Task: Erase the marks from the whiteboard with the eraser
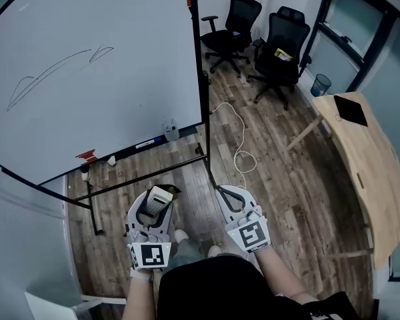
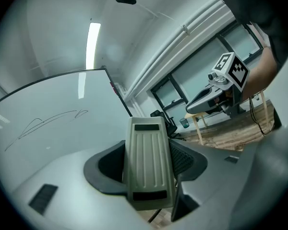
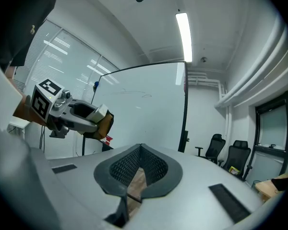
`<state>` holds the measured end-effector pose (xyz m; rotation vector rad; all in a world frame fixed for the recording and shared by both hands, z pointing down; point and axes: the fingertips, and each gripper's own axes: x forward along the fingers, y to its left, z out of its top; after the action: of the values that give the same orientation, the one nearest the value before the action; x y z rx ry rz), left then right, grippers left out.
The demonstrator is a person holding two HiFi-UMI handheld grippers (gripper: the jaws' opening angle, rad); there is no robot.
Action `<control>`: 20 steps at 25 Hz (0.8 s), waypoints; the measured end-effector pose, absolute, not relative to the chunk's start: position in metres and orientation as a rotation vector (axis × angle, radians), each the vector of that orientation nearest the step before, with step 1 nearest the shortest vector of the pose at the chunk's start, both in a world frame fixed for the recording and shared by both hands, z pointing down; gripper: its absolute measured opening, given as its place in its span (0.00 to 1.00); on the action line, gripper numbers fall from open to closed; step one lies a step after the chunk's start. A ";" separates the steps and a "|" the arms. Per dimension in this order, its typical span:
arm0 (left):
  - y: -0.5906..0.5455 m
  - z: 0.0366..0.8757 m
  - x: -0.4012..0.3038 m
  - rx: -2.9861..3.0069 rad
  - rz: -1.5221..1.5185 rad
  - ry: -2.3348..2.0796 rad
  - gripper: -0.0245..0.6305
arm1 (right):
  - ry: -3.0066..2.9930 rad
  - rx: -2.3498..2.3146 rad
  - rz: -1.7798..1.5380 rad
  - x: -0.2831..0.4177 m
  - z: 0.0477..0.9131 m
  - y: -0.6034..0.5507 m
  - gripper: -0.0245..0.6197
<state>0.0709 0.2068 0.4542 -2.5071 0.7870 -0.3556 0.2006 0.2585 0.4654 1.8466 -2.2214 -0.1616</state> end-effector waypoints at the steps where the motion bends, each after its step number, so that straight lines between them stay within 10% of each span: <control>1: 0.201 0.452 0.075 -2.491 -0.368 0.781 0.44 | -2.225 1.849 -0.151 0.204 0.468 0.253 0.08; 20: -0.044 0.417 0.123 -2.474 -0.233 0.873 0.44 | -2.229 1.735 -0.283 0.235 0.433 0.000 0.08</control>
<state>0.1230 -0.0440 0.4169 -2.4741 0.8733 -0.2328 0.2347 0.0004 0.4325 1.7348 -2.2290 -0.2829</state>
